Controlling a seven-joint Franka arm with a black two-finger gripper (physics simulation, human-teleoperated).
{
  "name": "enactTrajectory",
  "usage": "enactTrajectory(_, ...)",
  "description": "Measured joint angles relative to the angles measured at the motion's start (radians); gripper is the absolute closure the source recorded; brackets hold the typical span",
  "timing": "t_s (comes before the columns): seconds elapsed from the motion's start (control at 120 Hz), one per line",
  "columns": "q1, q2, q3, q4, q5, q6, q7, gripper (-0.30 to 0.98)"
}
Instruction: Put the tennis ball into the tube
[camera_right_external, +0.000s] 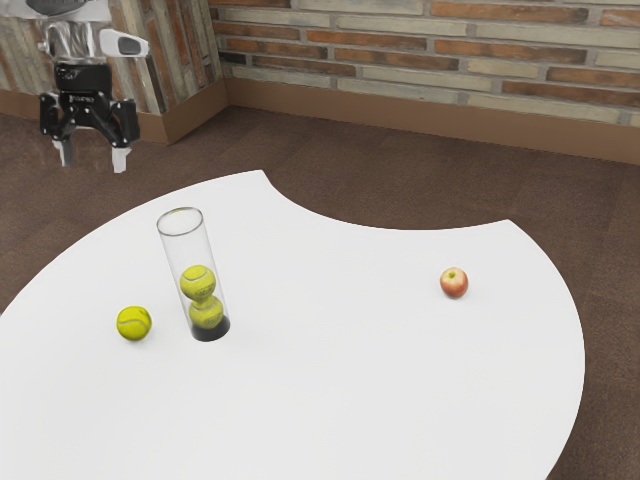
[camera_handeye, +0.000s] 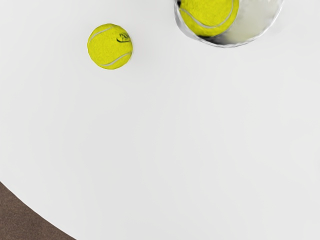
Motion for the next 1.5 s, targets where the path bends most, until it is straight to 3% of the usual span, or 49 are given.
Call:
enactTrajectory(0.05,-0.057,-0.016,-0.087,-0.055,0.011,0.073,0.008,0.02)
enactTrajectory(0.117,-0.104,-0.033,-0.133,-0.096,0.021,0.150,0.018,0.02)
enactTrajectory(0.175,-0.129,-0.062,-0.134,-0.134,0.027,0.197,0.026,0.02)
enactTrajectory(0.242,-0.205,-0.199,-0.072,-0.304,0.046,0.240,0.034,0.02)
enactTrajectory(0.325,-0.052,-0.419,0.005,-0.529,0.101,0.286,0.044,0.02)
enactTrajectory(0.408,-0.004,-0.523,0.125,-0.654,0.157,0.318,0.054,0.02)
enactTrajectory(0.508,0.006,-0.506,0.228,-0.726,0.209,0.388,0.082,0.02)
enactTrajectory(0.633,0.059,-0.356,0.289,-0.773,0.233,0.551,0.159,0.02)
enactTrajectory(0.8,0.116,-0.152,0.287,-0.783,0.158,0.766,0.279,0.02)
enactTrajectory(0.908,0.135,-0.109,0.267,-0.825,0.077,0.884,0.383,0.02)
enactTrajectory(1.025,0.214,-0.055,0.183,-0.835,0.030,0.971,0.514,0.02)
enactTrajectory(1.217,0.282,0.030,0.021,-0.805,-0.058,1.057,0.693,0.02)
enactTrajectory(1.5,0.341,0.077,0.000,-0.834,-0.149,1.103,0.946,0.02)
